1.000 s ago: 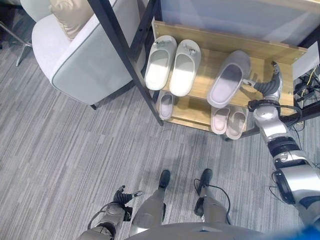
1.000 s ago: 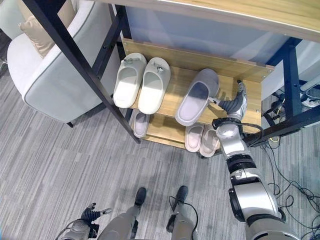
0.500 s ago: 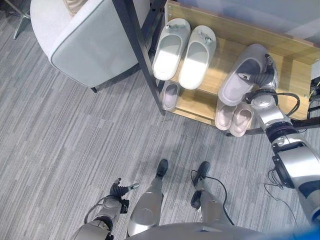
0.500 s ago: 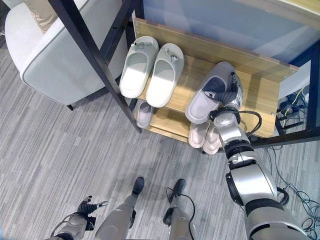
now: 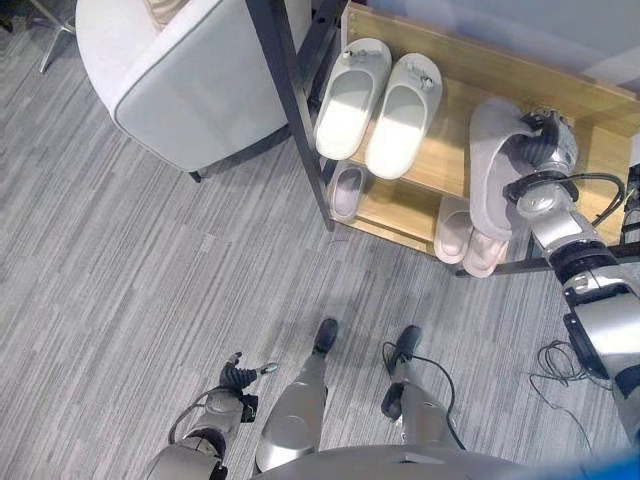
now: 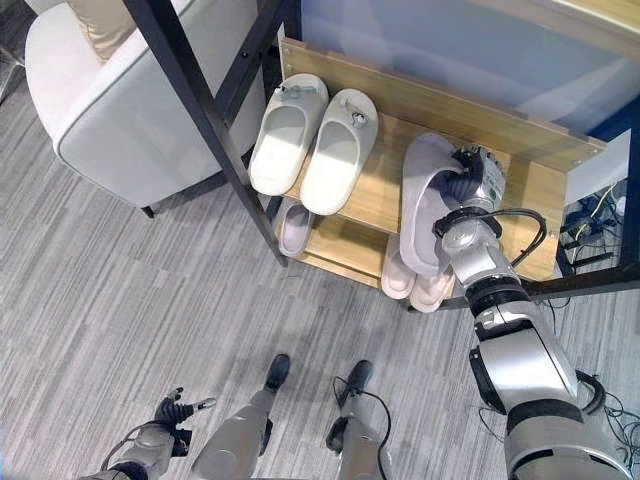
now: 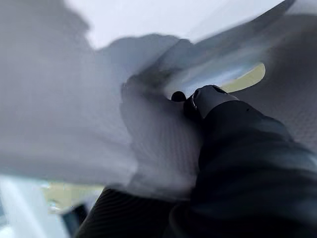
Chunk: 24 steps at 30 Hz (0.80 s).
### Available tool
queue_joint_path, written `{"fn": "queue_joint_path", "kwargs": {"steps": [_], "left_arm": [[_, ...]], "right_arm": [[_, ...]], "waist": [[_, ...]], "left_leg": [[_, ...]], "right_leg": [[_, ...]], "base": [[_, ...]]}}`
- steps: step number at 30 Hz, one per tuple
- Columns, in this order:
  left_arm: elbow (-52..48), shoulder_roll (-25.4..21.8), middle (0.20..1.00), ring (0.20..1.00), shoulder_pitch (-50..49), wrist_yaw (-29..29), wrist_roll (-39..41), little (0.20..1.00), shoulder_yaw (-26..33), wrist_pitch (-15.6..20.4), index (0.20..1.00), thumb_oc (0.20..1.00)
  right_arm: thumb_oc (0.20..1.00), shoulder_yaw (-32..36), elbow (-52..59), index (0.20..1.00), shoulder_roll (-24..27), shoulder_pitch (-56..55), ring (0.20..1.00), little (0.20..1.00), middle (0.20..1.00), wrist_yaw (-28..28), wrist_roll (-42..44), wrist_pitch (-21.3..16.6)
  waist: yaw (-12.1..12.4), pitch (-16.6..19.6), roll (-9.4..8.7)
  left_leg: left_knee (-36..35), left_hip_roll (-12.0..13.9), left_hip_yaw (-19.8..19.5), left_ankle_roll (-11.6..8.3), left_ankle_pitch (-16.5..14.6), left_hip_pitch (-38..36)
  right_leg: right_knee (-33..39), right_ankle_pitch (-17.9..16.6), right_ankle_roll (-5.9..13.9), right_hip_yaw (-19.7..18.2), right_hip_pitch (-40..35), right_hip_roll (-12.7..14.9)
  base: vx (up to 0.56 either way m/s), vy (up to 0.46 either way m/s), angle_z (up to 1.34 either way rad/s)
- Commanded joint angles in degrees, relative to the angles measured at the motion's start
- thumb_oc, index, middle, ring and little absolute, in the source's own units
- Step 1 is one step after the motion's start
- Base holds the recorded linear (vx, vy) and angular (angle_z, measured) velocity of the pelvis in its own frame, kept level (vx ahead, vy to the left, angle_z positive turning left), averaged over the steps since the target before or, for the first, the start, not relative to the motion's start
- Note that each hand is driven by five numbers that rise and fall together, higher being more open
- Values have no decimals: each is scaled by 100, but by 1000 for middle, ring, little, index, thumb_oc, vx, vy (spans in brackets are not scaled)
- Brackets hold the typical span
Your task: Arrange the slippers neatly on the shoe rack.
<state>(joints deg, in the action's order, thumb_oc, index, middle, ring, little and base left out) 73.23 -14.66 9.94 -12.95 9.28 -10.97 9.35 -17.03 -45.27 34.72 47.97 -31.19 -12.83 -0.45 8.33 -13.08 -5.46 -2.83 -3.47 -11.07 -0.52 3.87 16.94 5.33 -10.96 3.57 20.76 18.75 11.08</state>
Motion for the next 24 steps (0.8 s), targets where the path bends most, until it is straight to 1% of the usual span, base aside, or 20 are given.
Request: {"fn": "queue_joint_path", "kwargs": {"steps": [1, 3, 4, 5, 8, 11, 12, 13, 15, 17, 18, 20, 22, 23, 24], "left_arm": [[363, -76, 1000, 1000, 136, -90, -300, 1000, 25, 3, 1000, 1000], [362, -40, 1000, 1000, 101, -88, -351, 1000, 95, -20, 1000, 1000], [351, 19, 1000, 1000, 28, -65, -456, 1000, 175, -38, 1000, 1000], [348, 17, 1000, 1000, 17, -66, -457, 1000, 164, -38, 1000, 1000], [342, 70, 1000, 1000, -175, 3, -539, 1000, 334, -75, 1000, 1000], [365, 78, 1000, 1000, -350, 61, -546, 1000, 452, -112, 1000, 1000], [393, 59, 1000, 1000, -499, 105, -560, 1000, 571, -143, 1000, 1000], [389, 54, 1000, 1000, -511, 106, -560, 1000, 568, -144, 1000, 1000], [463, 36, 1000, 1000, -747, 150, -585, 1000, 730, -190, 1000, 1000], [513, 27, 1000, 1000, -913, 204, -643, 1000, 833, -213, 1000, 1000], [584, 26, 1000, 1000, -1077, 260, -742, 1000, 928, -239, 1000, 1000], [608, 45, 1000, 1000, -1123, 329, -812, 1000, 972, -263, 1000, 1000], [640, 33, 1000, 1000, -1219, 343, -878, 1000, 1045, -288, 1000, 1000], [654, -1, 1000, 1000, -1293, 352, -882, 1000, 1086, -288, 1000, 1000], [664, -24, 1000, 1000, -1309, 351, -869, 1000, 1113, -289, 1000, 1000]], "right_arm": [[200, 268, 518, 200, 252, -320, 200, 200, 200, -381, -447, -201], [200, 479, 988, 200, 217, -795, 200, 200, 200, -390, -583, -251], [200, 702, 1641, 200, 126, -1480, 200, 200, 200, -397, -820, -374], [200, 721, 1669, 200, 125, -1515, 200, 200, 200, -390, -827, -366], [200, 1083, 2311, 200, 0, -2498, 200, 200, 200, -244, -916, -584], [200, 1193, 2476, 200, -213, -3172, 200, 200, 200, 16, -833, -679], [200, 1181, 2503, 200, -414, -3494, 200, 200, 200, 200, -744, -731], [200, 1184, 2515, 200, -419, -3510, 200, 200, 200, 205, -745, -728], [200, 1217, 2484, 200, -780, -4071, 200, 200, 200, 546, -421, -801], [200, 1281, 2549, 200, -880, -4527, 200, 200, 200, 728, -418, -825], [200, 1341, 2601, 200, -1046, -4992, 200, 200, 200, 1010, -307, -866], [200, 1325, 2564, 200, -1147, -5200, 200, 200, 200, 1199, -280, -859], [200, 1338, 2485, 200, -1195, -5258, 200, 200, 200, 1275, -256, -837], [200, 1313, 2398, 200, -1254, -5289, 200, 200, 200, 1312, -200, -836], [200, 1298, 2347, 200, -1291, -5277, 200, 200, 200, 1322, -167, -833]], "waist": [[5, 67, -24], [-52, 128, -14], [-138, 208, 7], [-131, 209, 6], [-259, 357, 31], [-343, 483, 27], [-395, 584, 15], [-380, 575, 9], [-481, 745, 21], [-531, 861, 31], [-643, 972, 81], [-706, 990, 143], [-743, 946, 199], [-772, 897, 253], [-770, 860, 272]], "left_leg": [[-217, 96, 86, -255, -235, 48], [-217, 101, 106, -236, -248, 6], [-217, 113, 141, -218, -279, -95], [-217, 113, 138, -218, -281, -105], [-217, 152, 197, -215, -319, -331], [-217, 176, 219, -180, -413, -581], [-188, 202, 285, -119, -496, -762], [-192, 205, 298, -118, -501, -786], [-145, 200, 433, -38, -616, -1091], [-136, 165, 476, 18, -711, -1311], [-68, 57, 504, 110, -839, -1555], [1, -17, 558, 169, -940, -1722], [105, -94, 646, 253, -1038, -1879], [134, -112, 706, 320, -1109, -2046], [142, -89, 775, 345, -1144, -2124]], "right_leg": [[-232, 784, 689, 99, -834, 348], [-234, 795, 690, 92, -863, 357], [-233, 834, 686, 82, -956, 341], [-229, 835, 686, 86, -968, 340], [-213, 893, 680, 101, -1203, 322], [-173, 916, 685, 80, -1424, 294], [-162, 932, 687, -18, -1529, 276], [-157, 931, 687, -31, -1547, 275], [-183, 937, 702, -206, -1730, 272], [-229, 967, 716, -235, -1895, 317], [-480, 1021, 754, -244, -2038, 449], [-730, 1055, 786, -310, -2068, 532], [-1107, 992, 854, -410, -2035, 668], [-1432, 950, 848, -467, -1977, 752], [-1592, 962, 844, -478, -1930, 768]], "base": [[-11, -1, 7], [-1, 0, 3], [0, 0, 0], [14, -21, -10], [25, -11, -13], [34, 15, -5], [43, 40, -10], [54, 58, -20], [69, 121, -41], [92, 208, -48], [99, 288, -34], [56, 238, -14], [30, 207, -33], [39, 198, -39], [30, 141, -38]]}}
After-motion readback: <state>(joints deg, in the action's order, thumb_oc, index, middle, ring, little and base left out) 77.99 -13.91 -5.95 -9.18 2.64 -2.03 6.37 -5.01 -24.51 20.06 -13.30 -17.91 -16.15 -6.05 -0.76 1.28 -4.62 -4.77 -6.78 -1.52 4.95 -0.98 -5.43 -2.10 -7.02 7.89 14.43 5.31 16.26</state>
